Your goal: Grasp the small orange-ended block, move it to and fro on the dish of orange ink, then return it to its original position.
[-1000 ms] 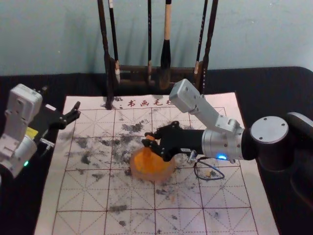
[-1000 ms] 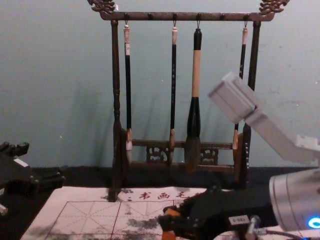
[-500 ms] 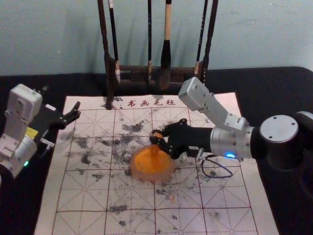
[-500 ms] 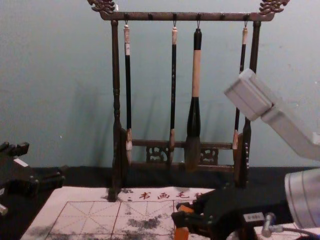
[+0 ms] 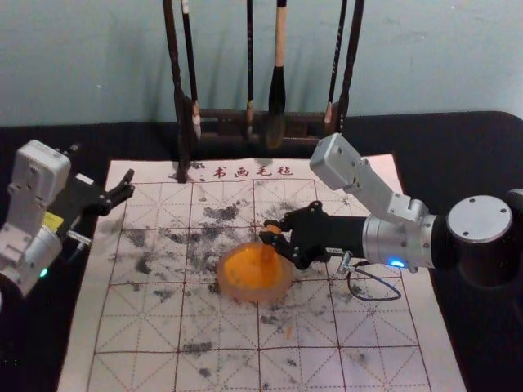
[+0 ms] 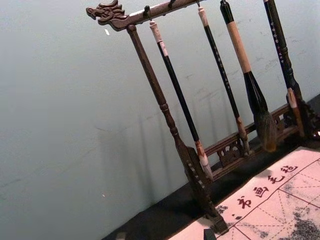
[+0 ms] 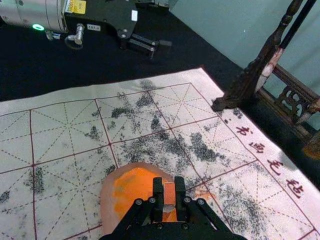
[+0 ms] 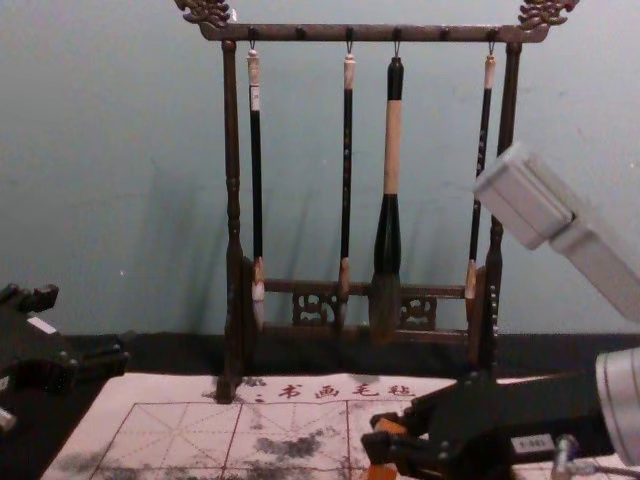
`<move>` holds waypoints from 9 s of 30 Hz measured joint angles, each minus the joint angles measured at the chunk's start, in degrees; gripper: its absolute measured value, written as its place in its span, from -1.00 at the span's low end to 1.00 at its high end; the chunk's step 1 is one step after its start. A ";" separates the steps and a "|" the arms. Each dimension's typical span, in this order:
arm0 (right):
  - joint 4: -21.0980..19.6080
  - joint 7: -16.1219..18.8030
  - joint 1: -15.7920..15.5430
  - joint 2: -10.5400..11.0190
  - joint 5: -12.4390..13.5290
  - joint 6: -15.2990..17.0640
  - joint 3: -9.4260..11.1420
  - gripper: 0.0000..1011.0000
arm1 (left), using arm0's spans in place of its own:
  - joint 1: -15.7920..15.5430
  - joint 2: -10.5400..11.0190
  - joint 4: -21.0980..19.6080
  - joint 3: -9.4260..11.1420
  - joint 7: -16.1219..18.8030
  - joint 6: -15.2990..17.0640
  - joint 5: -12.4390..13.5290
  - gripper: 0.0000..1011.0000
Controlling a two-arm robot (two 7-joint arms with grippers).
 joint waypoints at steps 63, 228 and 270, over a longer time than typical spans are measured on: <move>-1.37 0.74 -0.21 -1.40 0.36 0.52 -2.60 -0.74 | 0.00 0.00 0.00 0.00 0.00 0.00 0.00 0.98; -5.52 -2.03 -1.82 -0.15 3.75 4.65 3.25 -0.74 | 0.00 0.00 0.00 0.00 0.00 0.00 0.00 0.98; -20.11 -19.80 -16.94 5.35 15.06 14.62 17.31 -0.74 | 0.00 0.00 0.00 0.00 0.00 0.00 0.00 0.98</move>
